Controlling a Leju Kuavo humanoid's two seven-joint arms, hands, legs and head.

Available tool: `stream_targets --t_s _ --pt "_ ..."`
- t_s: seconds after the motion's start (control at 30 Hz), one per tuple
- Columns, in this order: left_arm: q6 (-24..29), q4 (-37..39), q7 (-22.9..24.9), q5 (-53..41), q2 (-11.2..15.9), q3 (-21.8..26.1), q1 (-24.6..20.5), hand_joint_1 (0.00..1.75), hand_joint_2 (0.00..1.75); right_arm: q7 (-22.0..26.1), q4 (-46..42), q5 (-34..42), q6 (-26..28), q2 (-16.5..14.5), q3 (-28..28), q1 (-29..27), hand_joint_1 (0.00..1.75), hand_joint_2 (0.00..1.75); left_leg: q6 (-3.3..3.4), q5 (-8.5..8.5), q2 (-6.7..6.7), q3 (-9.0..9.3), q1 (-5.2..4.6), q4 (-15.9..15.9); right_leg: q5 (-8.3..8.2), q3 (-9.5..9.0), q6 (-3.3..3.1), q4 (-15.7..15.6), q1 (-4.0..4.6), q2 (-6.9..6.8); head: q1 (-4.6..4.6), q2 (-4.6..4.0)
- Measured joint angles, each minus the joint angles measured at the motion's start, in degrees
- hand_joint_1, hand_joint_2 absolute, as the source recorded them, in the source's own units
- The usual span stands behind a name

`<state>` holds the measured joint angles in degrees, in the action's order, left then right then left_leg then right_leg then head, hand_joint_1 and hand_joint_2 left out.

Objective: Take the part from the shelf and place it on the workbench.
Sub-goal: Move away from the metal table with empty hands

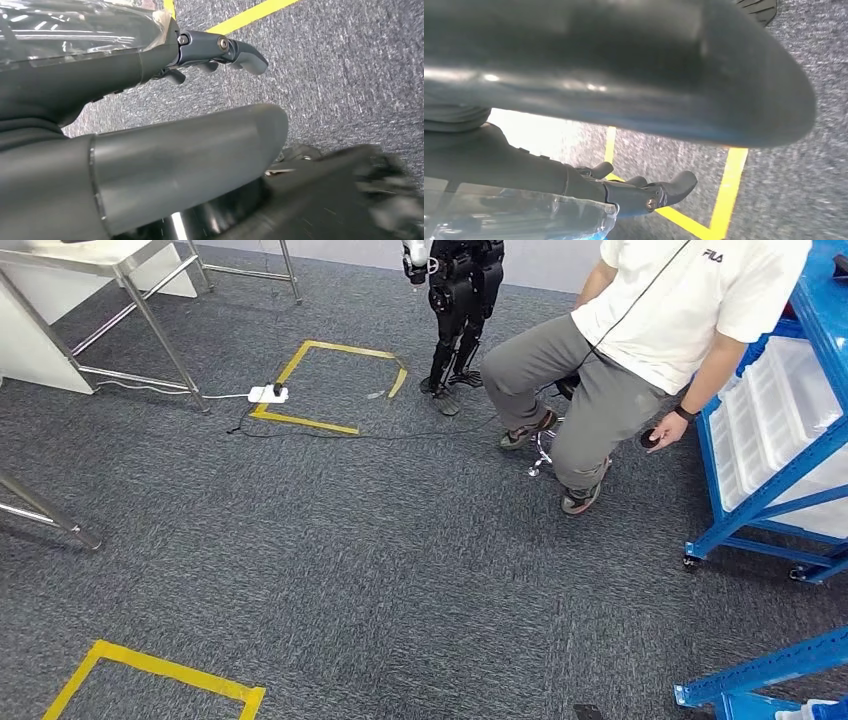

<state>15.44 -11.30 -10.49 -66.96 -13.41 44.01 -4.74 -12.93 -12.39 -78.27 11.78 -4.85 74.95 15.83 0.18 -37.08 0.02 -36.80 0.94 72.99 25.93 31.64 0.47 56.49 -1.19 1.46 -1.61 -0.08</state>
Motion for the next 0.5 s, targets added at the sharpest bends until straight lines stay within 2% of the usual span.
stream_targets --t_s 0.03,0.07,0.1,0.17,0.2,0.23,0.3,0.33,0.4,0.43,0.5 --pt "0.0 0.0 0.0 -0.1 0.0 0.0 0.1 0.00 0.00 0.0 0.0 0.1 0.0 0.0 0.0 -0.1 0.00 0.00 0.00 0.54 -0.14 -0.55 0.03 0.7 0.00 -0.01 0.00 0.1 0.07 0.85 0.02 -0.01" --pt "-0.1 0.0 0.1 -0.2 0.0 0.0 0.1 0.00 0.00 0.1 0.0 0.2 0.0 0.0 0.0 -0.2 0.00 0.00 0.05 2.19 -0.29 -0.04 0.09 -0.9 0.01 -0.06 0.02 0.2 0.09 1.71 0.00 -0.01" --pt "-0.1 0.0 0.1 -0.2 0.1 -0.1 0.1 0.00 0.00 0.1 0.0 0.3 0.0 -0.1 0.0 -0.2 0.00 0.00 0.12 4.55 -0.82 1.33 0.23 -4.3 0.02 -0.08 0.04 0.3 0.08 2.59 0.00 -0.01" --pt "-0.1 0.0 0.1 -0.3 0.1 -0.1 0.2 0.00 0.00 0.2 -0.1 0.3 0.0 -0.3 0.0 -0.2 0.00 0.00 0.26 7.77 -3.43 4.29 0.61 -11.2 0.11 0.17 0.29 0.8 0.22 4.21 0.04 0.00" --pt "-0.2 0.0 0.1 -0.3 0.1 -0.1 0.2 0.00 0.00 0.3 -0.1 0.3 0.0 -0.3 0.0 -0.1 0.00 0.00 0.37 8.39 -4.43 5.11 0.66 -13.2 0.07 0.51 0.58 1.0 0.31 4.90 0.07 0.00" --pt "-0.2 0.0 0.1 -0.3 0.1 -0.1 0.1 0.00 0.00 0.3 -0.1 0.3 0.0 -0.4 0.0 -0.1 0.00 0.00 0.55 8.32 -4.89 5.33 0.55 -13.9 -0.02 0.90 0.98 1.1 0.38 5.52 0.10 -0.01" --pt "-0.2 0.0 0.1 -0.3 0.1 -0.2 0.1 0.00 0.00 0.3 -0.2 0.3 0.0 -0.3 0.0 -0.2 0.00 0.00 1.32 8.65 -3.64 5.34 0.19 -14.2 -0.33 1.66 1.86 1.0 0.32 6.39 0.10 0.00" --pt "-0.2 0.0 0.1 -0.3 0.0 -0.3 0.0 0.00 0.00 0.3 -0.2 0.4 0.1 -0.3 0.0 -0.4 0.00 0.00 1.87 8.91 -2.93 5.44 0.10 -14.6 -0.13 2.09 2.11 1.4 0.30 5.47 0.13 0.00" --pt "-0.2 0.0 0.1 -0.3 0.0 -0.4 0.0 0.00 0.00 0.3 -0.2 0.4 0.1 -0.4 0.0 -0.4 0.00 0.00 2.84 9.34 -1.25 5.61 0.07 -15.2 1.82 4.28 2.04 5.3 0.34 2.03 0.35 -0.01" --pt "-0.2 0.0 0.1 -0.3 0.0 -0.4 0.0 0.00 0.00 0.3 -0.2 0.4 0.1 -0.5 0.0 -0.3 0.00 0.00 3.07 9.37 -0.35 5.60 -0.07 -15.3 3.49 6.18 1.91 9.1 0.32 0.33 0.45 -0.01" --pt "-0.2 0.0 0.1 -0.4 0.0 -0.4 0.0 0.00 0.00 0.3 -0.2 0.4 0.1 -0.5 0.0 -0.3 0.00 0.00 3.18 9.35 1.48 5.46 -0.27 -15.3 6.19 9.80 2.07 16.4 0.22 -0.61 0.60 -0.01"
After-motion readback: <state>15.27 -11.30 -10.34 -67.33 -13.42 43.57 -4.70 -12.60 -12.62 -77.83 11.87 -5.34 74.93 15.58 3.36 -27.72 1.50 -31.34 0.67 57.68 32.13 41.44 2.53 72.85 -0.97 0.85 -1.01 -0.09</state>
